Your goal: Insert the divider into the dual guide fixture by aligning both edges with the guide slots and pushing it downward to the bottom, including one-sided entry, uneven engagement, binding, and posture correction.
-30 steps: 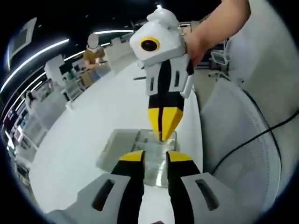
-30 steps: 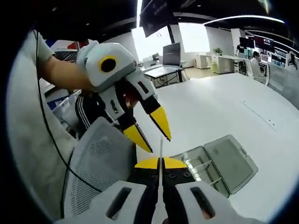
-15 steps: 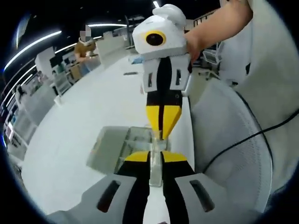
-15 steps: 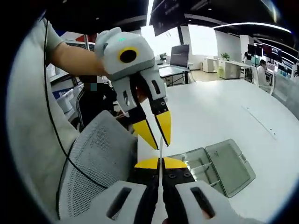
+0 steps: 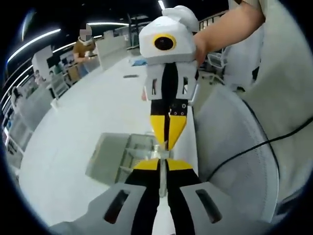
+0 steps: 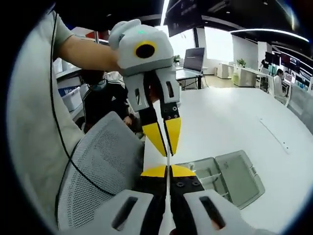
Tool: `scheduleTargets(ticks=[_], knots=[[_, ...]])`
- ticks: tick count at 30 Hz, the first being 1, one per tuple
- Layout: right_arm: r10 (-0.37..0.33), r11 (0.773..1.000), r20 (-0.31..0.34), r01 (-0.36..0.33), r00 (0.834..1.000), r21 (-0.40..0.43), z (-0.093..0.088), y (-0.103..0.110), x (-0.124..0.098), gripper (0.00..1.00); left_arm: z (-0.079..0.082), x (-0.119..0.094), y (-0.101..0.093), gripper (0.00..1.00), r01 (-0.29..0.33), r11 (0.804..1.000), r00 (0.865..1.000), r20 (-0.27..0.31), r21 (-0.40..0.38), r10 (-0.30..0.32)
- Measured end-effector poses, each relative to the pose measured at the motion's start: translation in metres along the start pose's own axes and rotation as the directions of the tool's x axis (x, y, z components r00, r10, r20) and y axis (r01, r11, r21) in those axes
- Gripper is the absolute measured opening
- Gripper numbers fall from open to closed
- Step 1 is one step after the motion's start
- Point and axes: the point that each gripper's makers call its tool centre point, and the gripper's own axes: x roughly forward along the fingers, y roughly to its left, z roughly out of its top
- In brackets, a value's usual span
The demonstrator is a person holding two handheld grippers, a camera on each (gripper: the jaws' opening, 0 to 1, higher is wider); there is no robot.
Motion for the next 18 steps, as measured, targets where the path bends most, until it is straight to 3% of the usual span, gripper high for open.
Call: scheduleTargets(ticks=[6, 18], knots=[[0.004, 1.0, 0.002, -0.003, 1.0, -0.018, 0.0008, -0.0004, 0.0008, 0.0, 0.0006, -0.0014, -0.0005, 0.0, 0.026, 0.999, 1.0, 0.001, -0.041, -0.026], [0.011, 0.999, -0.002, -0.011, 1.0, -0.03, -0.0027, 0.0002, 0.0033, 0.0, -0.0041, 0.0031, -0.0016, 0.0, 0.078, 0.991, 0.995, -0.05, -0.106, -0.084]])
